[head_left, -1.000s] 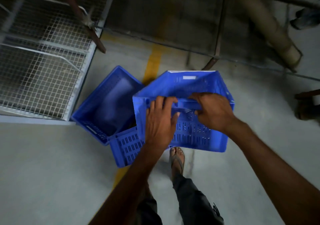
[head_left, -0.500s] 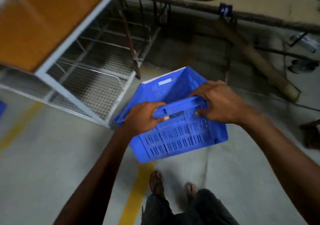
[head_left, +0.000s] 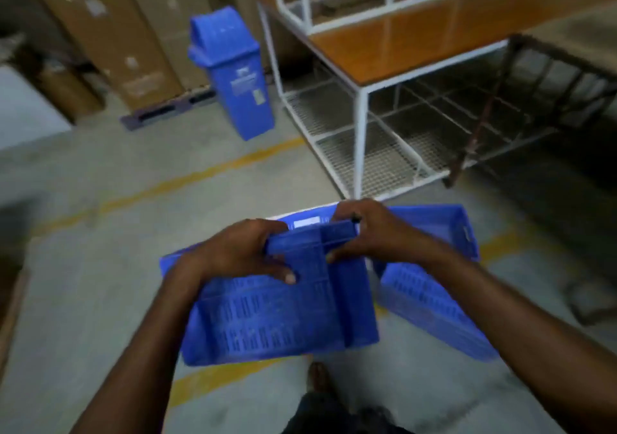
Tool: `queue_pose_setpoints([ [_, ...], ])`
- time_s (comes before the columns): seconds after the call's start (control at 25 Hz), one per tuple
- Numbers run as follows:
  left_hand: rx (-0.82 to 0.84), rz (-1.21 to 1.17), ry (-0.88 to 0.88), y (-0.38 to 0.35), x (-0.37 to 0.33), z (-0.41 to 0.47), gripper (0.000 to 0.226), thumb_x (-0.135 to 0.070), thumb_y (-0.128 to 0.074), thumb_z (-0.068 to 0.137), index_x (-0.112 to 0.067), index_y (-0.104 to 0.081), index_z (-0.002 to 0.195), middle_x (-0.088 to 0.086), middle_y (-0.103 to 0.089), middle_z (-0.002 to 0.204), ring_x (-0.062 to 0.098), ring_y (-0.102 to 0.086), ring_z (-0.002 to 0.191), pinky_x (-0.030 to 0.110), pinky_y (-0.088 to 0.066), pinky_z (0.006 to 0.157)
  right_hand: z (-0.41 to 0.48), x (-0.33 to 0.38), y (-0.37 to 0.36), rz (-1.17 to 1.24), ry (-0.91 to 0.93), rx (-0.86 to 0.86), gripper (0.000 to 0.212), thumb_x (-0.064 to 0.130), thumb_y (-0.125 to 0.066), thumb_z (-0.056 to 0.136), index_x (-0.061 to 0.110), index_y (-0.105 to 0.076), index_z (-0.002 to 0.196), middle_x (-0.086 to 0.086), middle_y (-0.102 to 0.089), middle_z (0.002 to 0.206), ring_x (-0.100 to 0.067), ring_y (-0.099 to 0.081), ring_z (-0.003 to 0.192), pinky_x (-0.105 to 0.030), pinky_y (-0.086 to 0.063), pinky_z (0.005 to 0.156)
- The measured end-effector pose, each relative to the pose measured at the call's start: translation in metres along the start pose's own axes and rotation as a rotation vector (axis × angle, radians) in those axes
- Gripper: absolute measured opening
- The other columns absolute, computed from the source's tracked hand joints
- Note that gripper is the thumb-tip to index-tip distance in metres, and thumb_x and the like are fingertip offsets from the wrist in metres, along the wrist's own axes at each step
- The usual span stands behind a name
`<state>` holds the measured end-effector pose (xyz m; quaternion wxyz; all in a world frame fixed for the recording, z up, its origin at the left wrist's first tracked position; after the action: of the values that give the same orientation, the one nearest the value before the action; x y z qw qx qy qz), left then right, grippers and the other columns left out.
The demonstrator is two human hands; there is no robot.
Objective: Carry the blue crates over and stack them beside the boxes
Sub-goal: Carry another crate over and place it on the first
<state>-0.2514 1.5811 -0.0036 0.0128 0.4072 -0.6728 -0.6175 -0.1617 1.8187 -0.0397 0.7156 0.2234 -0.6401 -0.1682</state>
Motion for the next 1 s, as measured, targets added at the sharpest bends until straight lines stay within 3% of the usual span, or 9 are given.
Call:
queue_pose_setpoints([
  [0.08,-0.111,0.055,0.119,-0.028,0.021,-0.069,0.048,-0.059,-0.086,0.064,-0.036,-0.053,0.089,-0.015,-0.062,0.082,0.009,-0.054,0.074,0.030,-0.037,0.062,0.017,0.031,-0.082,0.018,0.071,0.143,0.041,0.028,-0.096,0.055,0.013,-0.065,0.077,0.003,-0.064,0.075,-0.003,-0.059,0.069,-0.032,-0.051,0.067],
  [0.16,-0.216,-0.101,0.237,-0.043,0.056,-0.156,0.042,-0.052,-0.089,0.065,-0.038,-0.056,0.088,-0.014,-0.060,0.081,0.006,-0.055,0.074,0.031,-0.041,0.064,0.031,0.076,-0.155,0.027,0.139,0.344,0.043,0.031,-0.094,0.060,0.012,-0.069,0.089,0.001,-0.069,0.089,-0.011,-0.065,0.082,-0.039,-0.054,0.077],
  [0.28,-0.365,-0.295,0.397,-0.057,0.104,-0.303,0.038,-0.043,-0.092,0.065,-0.030,-0.069,0.093,0.000,-0.059,0.085,0.010,-0.060,0.082,0.031,-0.046,0.072,0.047,0.139,-0.247,0.044,0.235,0.687,0.065,0.025,-0.095,0.063,0.026,-0.063,0.119,0.012,-0.064,0.123,-0.003,-0.059,0.116,-0.027,-0.050,0.099],
  [0.36,-0.489,-0.405,0.485,-0.065,0.125,-0.410,0.042,-0.041,-0.093,0.065,-0.025,-0.073,0.098,0.000,-0.062,0.089,0.013,-0.062,0.089,0.028,-0.047,0.078,0.061,0.180,-0.327,-0.121,0.361,0.793,0.077,0.037,-0.094,0.062,0.035,-0.054,0.128,0.018,-0.056,0.130,-0.001,-0.051,0.122,-0.020,-0.042,0.102],
  [0.56,-0.708,-0.507,0.674,-0.078,0.164,-0.633,0.039,-0.026,-0.090,0.074,-0.015,-0.070,0.106,0.003,-0.070,0.101,0.020,-0.068,0.098,0.038,-0.054,0.087,0.085,0.297,-0.529,-0.111,0.511,0.921,0.045,0.039,-0.090,0.067,0.020,-0.063,0.097,0.004,-0.066,0.097,-0.014,-0.061,0.090,-0.033,-0.049,0.078],
  [0.64,-0.622,-0.534,0.764,-0.080,0.167,-0.705,0.035,-0.024,-0.085,0.081,-0.017,-0.067,0.110,-0.001,-0.072,0.109,0.016,-0.069,0.103,0.042,-0.055,0.090,0.072,0.343,-0.597,-0.037,0.571,0.975,0.040,0.033,-0.090,0.069,0.014,-0.063,0.090,-0.003,-0.066,0.089,-0.020,-0.061,0.085,-0.039,-0.048,0.077],
  [0.76,-0.540,-0.640,0.817,-0.078,0.163,-0.801,0.056,-0.022,-0.084,0.082,-0.025,-0.061,0.132,-0.011,-0.063,0.134,0.006,-0.058,0.125,0.028,-0.047,0.105,0.048,0.400,-0.686,-0.014,0.718,0.981,0.045,0.034,-0.092,0.065,0.013,-0.064,0.094,-0.002,-0.063,0.092,-0.016,-0.057,0.087,-0.033,-0.047,0.080],
  [0.88,-0.570,-0.658,0.975,-0.098,0.170,-0.856,0.078,-0.043,-0.084,0.078,-0.033,-0.047,0.146,-0.025,-0.049,0.146,-0.007,-0.042,0.136,0.022,-0.035,0.114,0.034,0.443,-0.769,-0.022,0.923,0.935,0.053,0.038,-0.093,0.060,0.011,-0.068,0.098,-0.002,-0.063,0.094,-0.016,-0.054,0.092,-0.032,-0.046,0.081],
  [1.0,-0.521,-0.351,1.333,-0.133,0.222,-0.868,0.065,-0.065,-0.074,0.077,-0.031,-0.055,0.130,-0.011,-0.065,0.127,0.009,-0.061,0.118,0.035,-0.050,0.099,0.023,0.471,-0.851,-0.056,1.180,0.876,0.050,0.044,-0.088,0.062,0.011,-0.069,0.094,-0.001,-0.061,0.088,-0.020,-0.053,0.090,-0.033,-0.044,0.077],
])
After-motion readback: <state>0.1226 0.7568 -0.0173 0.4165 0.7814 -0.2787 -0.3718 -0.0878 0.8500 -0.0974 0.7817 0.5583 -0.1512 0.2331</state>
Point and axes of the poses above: each hand's wrist, its own z-axis towards the middle knuckle, its own y-axis out of the back of the hand, x = y × z, the point moved 1 cm from there along z, towards the middle knuckle
